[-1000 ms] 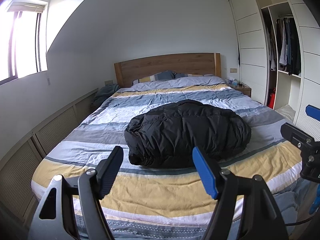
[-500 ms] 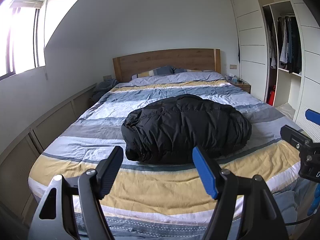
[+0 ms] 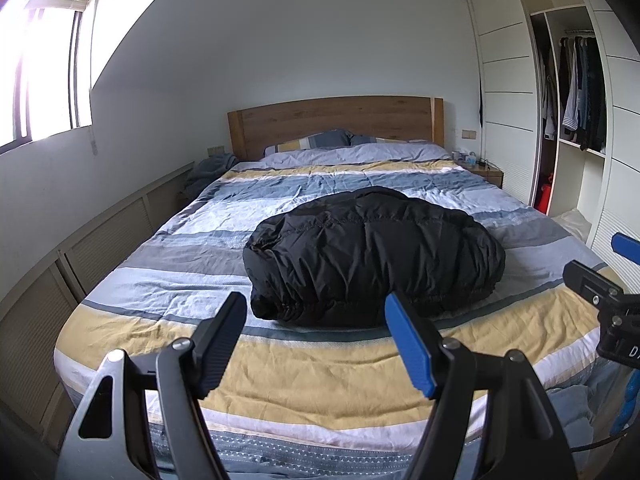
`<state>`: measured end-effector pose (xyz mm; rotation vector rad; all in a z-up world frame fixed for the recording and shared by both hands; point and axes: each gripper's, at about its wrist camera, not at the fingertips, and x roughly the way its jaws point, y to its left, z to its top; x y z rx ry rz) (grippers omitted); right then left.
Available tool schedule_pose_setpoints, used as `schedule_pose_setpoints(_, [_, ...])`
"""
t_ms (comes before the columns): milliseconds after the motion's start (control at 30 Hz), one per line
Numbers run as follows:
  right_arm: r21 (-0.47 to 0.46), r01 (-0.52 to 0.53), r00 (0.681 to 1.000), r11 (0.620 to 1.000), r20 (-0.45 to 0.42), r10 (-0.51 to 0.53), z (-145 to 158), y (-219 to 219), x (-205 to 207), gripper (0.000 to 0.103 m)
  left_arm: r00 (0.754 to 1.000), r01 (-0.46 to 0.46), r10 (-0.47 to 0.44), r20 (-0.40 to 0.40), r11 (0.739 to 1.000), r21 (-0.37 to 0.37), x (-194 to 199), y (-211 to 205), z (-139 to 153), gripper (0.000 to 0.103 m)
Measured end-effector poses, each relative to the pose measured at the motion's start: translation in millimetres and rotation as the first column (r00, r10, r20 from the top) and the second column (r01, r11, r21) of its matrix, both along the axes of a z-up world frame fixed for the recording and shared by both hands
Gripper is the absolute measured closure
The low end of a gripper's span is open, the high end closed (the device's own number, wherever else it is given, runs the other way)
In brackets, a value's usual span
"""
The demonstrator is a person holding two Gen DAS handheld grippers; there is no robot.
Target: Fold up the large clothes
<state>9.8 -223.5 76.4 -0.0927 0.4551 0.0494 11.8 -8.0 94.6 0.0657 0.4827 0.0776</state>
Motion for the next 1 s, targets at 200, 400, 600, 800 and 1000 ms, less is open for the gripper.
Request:
schedule_pose_setpoints(200, [0.004, 0.008, 1.000, 1.000, -0.004, -0.008, -2.2, -1.7, 0.1, 0.002, 1.000, 0.005, -0.005, -0.003, 1.000, 0.001, 0.2, -1.8, -1.5, 0.033])
schedule_pose_setpoints(400, [0.005, 0.005, 1.000, 1.000, -0.001, -0.005, -2.8, -2.6, -1.1, 0.002, 1.000, 0.006, -0.006, -0.003, 1.000, 0.001, 0.0, -2.6, -1.8, 0.033])
schedule_pose_setpoints(600, [0.005, 0.006, 1.000, 1.000, -0.002, -0.006, -2.7, -2.6, -1.2, 0.001, 1.000, 0.010, -0.010, -0.007, 1.000, 0.005, -0.9, -5.3, -4.3, 0.033])
schedule_pose_setpoints(800, [0.002, 0.005, 1.000, 1.000, -0.002, -0.005, -2.9, -2.5, -1.3, 0.001, 1.000, 0.019, -0.018, -0.008, 1.000, 0.007, -2.1, -7.5, -6.5, 0.033])
schedule_pose_setpoints(1000, [0.005, 0.007, 1.000, 1.000, -0.003, -0.007, -3.3, -2.1, -1.2, 0.001, 1.000, 0.015, -0.014, -0.013, 1.000, 0.007, -0.4, -4.6, -8.2, 0.033])
